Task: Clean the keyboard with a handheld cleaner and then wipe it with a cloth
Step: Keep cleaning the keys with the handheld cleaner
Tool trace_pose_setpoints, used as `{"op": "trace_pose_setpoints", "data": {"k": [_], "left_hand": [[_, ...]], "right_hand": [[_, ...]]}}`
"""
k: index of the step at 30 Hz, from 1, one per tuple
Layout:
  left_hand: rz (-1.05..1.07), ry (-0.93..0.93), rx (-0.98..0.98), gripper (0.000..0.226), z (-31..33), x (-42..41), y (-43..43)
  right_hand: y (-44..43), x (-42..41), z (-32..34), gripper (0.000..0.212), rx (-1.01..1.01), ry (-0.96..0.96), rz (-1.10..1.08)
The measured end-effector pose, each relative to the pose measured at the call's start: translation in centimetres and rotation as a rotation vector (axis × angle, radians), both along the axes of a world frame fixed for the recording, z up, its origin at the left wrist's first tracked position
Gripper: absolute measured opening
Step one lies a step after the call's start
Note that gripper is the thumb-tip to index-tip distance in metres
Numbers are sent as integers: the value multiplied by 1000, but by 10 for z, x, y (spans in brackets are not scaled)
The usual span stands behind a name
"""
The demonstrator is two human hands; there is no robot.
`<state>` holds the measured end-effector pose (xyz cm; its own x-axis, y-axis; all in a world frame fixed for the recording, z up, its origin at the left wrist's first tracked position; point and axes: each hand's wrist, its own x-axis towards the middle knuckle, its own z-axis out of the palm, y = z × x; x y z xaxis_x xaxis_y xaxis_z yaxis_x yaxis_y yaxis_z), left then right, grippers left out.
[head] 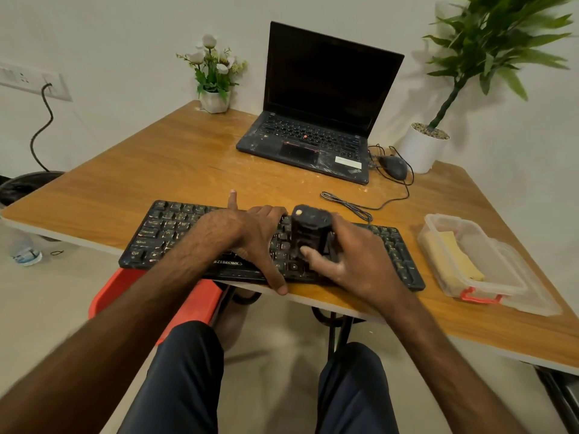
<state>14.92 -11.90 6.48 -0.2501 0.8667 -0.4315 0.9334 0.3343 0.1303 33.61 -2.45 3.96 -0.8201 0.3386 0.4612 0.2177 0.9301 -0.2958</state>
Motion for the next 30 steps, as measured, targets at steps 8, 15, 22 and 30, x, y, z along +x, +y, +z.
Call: {"op": "trace_pose_setpoints", "data": {"k": [8, 15, 22, 30], "left_hand": [[-21, -5, 20, 147, -4, -4, 0], [-21, -5, 17, 150, -7, -5, 1], [-15, -3, 15, 147, -6, -4, 0], [-31, -5, 30, 146, -10, -7, 1]], "right_hand": [[3, 0, -3, 60, -138, -1, 8], [-2, 19, -4, 52, -319, 34, 67], [28, 11, -1, 55, -268, 118, -140], [9, -3, -6, 53, -147, 56, 14]]}}
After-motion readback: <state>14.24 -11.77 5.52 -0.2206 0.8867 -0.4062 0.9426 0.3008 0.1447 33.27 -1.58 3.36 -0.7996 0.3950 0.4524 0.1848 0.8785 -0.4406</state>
